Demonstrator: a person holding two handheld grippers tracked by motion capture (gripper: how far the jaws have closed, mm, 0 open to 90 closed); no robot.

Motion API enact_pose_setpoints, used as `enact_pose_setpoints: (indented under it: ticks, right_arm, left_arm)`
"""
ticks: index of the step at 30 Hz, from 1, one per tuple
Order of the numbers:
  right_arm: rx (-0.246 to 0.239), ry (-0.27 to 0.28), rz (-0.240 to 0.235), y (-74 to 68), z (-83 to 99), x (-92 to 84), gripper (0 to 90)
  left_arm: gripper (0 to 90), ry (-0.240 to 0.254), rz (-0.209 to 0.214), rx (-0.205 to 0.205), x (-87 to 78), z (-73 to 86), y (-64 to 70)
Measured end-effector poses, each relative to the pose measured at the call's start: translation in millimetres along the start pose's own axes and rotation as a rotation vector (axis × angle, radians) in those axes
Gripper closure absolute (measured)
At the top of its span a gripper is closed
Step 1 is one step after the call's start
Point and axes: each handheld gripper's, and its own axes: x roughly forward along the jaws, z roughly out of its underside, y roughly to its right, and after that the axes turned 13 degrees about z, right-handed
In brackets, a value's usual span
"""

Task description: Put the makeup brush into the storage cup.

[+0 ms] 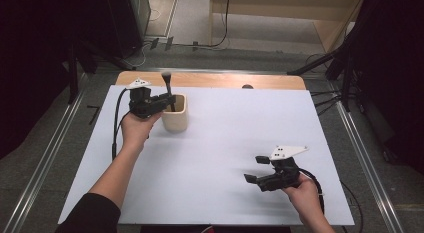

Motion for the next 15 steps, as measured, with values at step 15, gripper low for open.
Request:
enact_pose_setpoints:
  ticks: [15]
  right_arm:
    - [0.005, -0.004, -0.002, -0.3, 0.3, -0.6, 20.6]
  left_arm:
    - [25.4, -0.066, 0.041, -0.025, -19.2, -8.4, 0.8]
